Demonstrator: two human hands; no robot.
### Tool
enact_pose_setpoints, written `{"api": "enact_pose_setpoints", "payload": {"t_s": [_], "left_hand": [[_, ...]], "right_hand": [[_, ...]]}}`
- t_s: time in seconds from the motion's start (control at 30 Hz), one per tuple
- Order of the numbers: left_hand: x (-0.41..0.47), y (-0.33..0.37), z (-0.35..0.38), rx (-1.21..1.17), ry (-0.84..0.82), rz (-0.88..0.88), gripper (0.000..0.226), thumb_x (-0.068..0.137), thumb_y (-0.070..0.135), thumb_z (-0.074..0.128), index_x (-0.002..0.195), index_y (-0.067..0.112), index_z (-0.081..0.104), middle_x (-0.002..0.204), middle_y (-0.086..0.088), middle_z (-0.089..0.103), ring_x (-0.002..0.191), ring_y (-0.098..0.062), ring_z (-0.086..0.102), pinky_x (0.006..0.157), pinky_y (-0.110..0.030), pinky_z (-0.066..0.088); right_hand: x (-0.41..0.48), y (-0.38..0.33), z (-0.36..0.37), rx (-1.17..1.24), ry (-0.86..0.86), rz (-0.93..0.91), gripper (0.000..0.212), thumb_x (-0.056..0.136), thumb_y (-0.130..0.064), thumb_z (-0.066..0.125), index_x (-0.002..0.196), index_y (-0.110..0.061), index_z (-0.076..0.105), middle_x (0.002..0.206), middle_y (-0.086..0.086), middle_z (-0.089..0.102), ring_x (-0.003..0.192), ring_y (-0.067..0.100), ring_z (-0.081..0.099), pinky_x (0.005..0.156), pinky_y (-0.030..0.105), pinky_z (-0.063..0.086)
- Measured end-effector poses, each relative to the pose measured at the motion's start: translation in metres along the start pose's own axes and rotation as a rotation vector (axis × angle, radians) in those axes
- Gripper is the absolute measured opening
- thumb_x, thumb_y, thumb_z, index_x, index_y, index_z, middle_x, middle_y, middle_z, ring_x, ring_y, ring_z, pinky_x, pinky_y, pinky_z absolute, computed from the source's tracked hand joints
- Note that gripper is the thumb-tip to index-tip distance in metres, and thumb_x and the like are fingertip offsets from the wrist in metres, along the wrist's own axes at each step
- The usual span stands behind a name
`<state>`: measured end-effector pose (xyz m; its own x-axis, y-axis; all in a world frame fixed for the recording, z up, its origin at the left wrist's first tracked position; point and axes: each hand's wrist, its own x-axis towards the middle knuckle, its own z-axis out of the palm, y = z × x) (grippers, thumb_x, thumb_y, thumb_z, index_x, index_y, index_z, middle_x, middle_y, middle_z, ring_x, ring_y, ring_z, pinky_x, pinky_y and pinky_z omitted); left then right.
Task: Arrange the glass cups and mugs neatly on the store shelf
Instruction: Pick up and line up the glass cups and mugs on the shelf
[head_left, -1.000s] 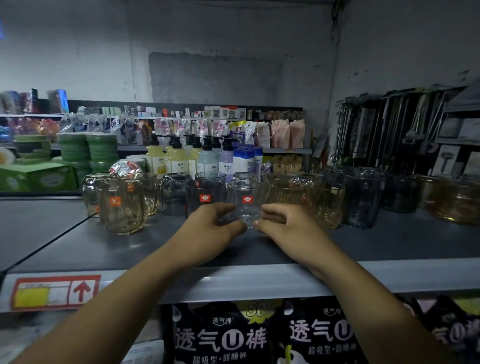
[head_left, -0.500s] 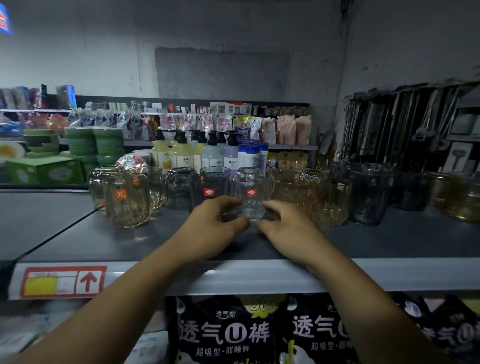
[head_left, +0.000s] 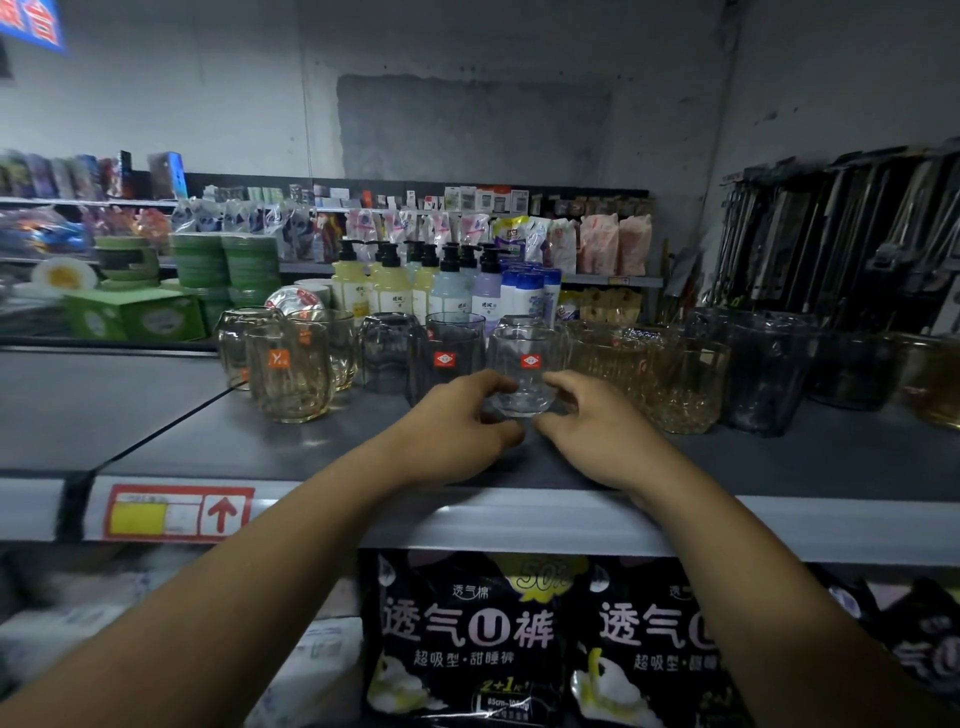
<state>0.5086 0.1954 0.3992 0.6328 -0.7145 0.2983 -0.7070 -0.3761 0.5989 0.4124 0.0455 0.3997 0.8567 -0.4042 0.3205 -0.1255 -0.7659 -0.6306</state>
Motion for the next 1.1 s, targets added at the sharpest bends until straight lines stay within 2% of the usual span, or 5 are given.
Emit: {"api": "enact_pose_setpoints", "payload": {"t_s": [0.23, 0.43, 0.7, 0.87, 1.1], "left_hand": [[-0.012, 0.002, -0.008, 0.013, 0.126, 0.097, 0.046, 0.093, 0.026, 0.068, 0.137, 0.019, 0.058, 0.130, 0.001, 0.066, 0.109, -0.011, 0.065, 0.095, -0.026, 0.052], [-0.057, -0.027, -0.058, 0.191, 0.292, 0.296, 0.033, 0.087, 0.030, 0.066, 0.119, 0.020, 0.065, 0.111, 0.009, 0.066, 0.090, 0.000, 0.059, 0.072, -0.001, 0.039], [-0.131, -0.133, -0.173, 0.253, 0.432, 0.184, 0.032, 0.088, 0.035, 0.072, 0.118, 0.023, 0.065, 0.110, 0.009, 0.067, 0.095, 0.001, 0.057, 0.076, -0.006, 0.044], [-0.188, -0.231, -0.270, 0.295, 0.513, 0.086, 0.032, 0.090, 0.032, 0.072, 0.119, 0.022, 0.064, 0.115, 0.006, 0.066, 0.101, -0.012, 0.061, 0.085, -0.028, 0.051], [-0.250, -0.357, -0.407, 0.347, 0.587, 0.037, 0.029, 0.087, 0.034, 0.070, 0.113, 0.021, 0.067, 0.105, 0.004, 0.067, 0.092, -0.012, 0.064, 0.083, -0.034, 0.053]], "right_hand": [[-0.008, -0.010, 0.002, -0.096, 0.061, -0.116, 0.040, 0.093, -0.025, 0.067, 0.133, -0.022, 0.061, 0.126, -0.001, 0.067, 0.108, 0.017, 0.064, 0.089, 0.027, 0.047], [-0.021, -0.057, 0.020, -0.179, 0.084, -0.322, 0.036, 0.093, -0.036, 0.067, 0.128, -0.028, 0.060, 0.124, -0.008, 0.065, 0.110, 0.011, 0.059, 0.089, 0.027, 0.046], [-0.017, -0.190, 0.119, -0.104, 0.030, -0.505, 0.035, 0.091, -0.040, 0.068, 0.124, -0.030, 0.060, 0.119, -0.007, 0.065, 0.105, 0.010, 0.060, 0.093, 0.036, 0.052], [-0.001, -0.287, 0.220, -0.083, -0.022, -0.536, 0.044, 0.093, -0.042, 0.067, 0.133, -0.026, 0.056, 0.130, -0.005, 0.061, 0.115, 0.011, 0.056, 0.096, 0.027, 0.045], [0.034, -0.427, 0.349, -0.038, -0.107, -0.532, 0.051, 0.094, -0.041, 0.068, 0.139, -0.024, 0.052, 0.139, -0.002, 0.055, 0.123, 0.013, 0.052, 0.094, 0.022, 0.038]]}}
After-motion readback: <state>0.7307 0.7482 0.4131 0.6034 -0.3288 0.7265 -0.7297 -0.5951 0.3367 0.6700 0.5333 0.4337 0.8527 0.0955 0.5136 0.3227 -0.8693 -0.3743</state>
